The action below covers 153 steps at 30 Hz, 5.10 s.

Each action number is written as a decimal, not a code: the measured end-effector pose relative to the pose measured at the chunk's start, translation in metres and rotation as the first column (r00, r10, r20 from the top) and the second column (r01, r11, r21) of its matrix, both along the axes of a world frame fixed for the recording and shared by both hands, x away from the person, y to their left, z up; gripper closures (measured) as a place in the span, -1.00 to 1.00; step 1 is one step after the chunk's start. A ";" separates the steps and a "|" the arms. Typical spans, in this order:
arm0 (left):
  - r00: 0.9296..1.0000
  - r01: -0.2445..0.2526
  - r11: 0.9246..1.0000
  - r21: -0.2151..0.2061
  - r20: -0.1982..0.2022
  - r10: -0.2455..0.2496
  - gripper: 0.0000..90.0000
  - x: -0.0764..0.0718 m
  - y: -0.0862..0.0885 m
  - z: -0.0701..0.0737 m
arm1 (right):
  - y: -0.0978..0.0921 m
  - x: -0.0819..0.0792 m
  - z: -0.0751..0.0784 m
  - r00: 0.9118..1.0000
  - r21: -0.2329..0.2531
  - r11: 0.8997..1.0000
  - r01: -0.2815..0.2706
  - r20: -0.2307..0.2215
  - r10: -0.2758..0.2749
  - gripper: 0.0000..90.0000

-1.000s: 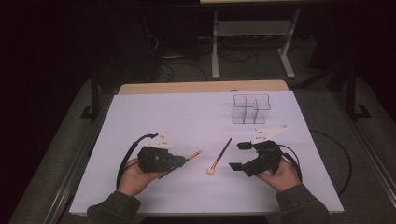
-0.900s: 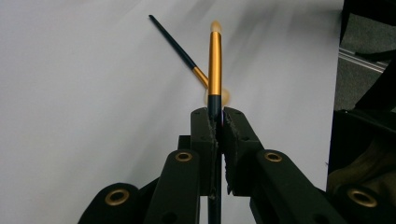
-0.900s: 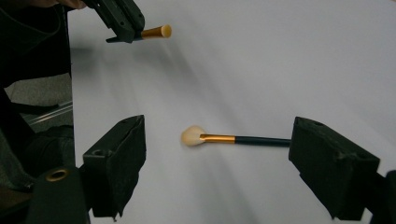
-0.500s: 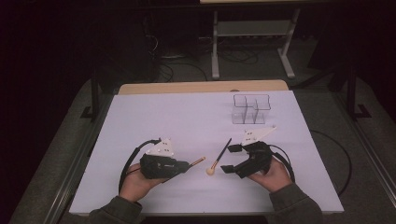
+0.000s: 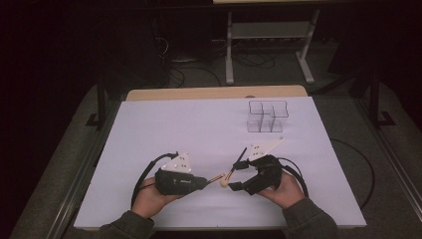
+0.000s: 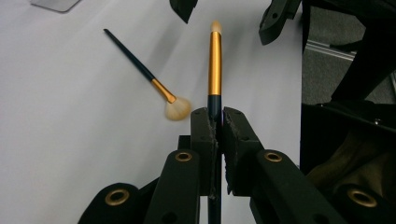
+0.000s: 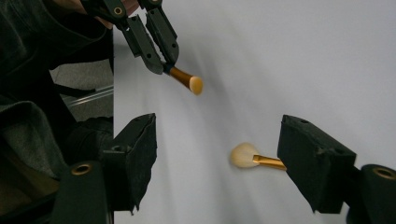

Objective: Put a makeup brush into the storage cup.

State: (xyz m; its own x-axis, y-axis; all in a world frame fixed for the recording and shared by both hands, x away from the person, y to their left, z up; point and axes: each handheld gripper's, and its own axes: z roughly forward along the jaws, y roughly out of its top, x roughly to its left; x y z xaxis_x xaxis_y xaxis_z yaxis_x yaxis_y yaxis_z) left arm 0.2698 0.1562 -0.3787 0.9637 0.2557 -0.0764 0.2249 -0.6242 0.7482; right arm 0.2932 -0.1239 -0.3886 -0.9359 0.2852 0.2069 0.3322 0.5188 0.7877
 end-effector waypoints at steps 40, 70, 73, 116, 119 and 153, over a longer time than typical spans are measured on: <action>0.994 0.107 0.994 0.019 -0.004 -0.107 0.85 -0.006 -0.021 -0.005 | 0.009 -0.002 -0.009 0.984 0.016 0.989 -0.148 -0.093 0.149 0.49; 0.990 0.141 0.987 0.070 -0.024 -0.140 0.73 0.002 -0.033 0.005 | 0.000 0.001 0.007 0.975 0.036 0.978 -0.206 -0.074 0.208 0.86; 0.990 0.140 0.987 0.082 -0.021 -0.139 0.69 0.004 -0.031 0.011 | -0.002 0.000 0.017 0.977 0.019 0.978 -0.207 -0.054 0.207 0.86; 0.992 0.112 0.991 0.074 -0.058 -0.108 0.87 0.014 -0.024 0.015 | -0.007 0.007 0.027 0.987 0.095 0.984 -0.153 -0.033 0.157 0.74; 0.992 0.113 0.991 0.069 -0.062 -0.109 0.87 0.015 -0.026 0.015 | -0.005 0.006 0.027 0.987 0.106 0.982 -0.156 -0.029 0.160 0.80; 0.991 0.084 0.996 0.023 -0.110 -0.081 0.83 0.020 -0.044 0.012 | 0.013 0.010 0.036 0.993 0.165 0.980 -0.113 0.003 0.114 0.82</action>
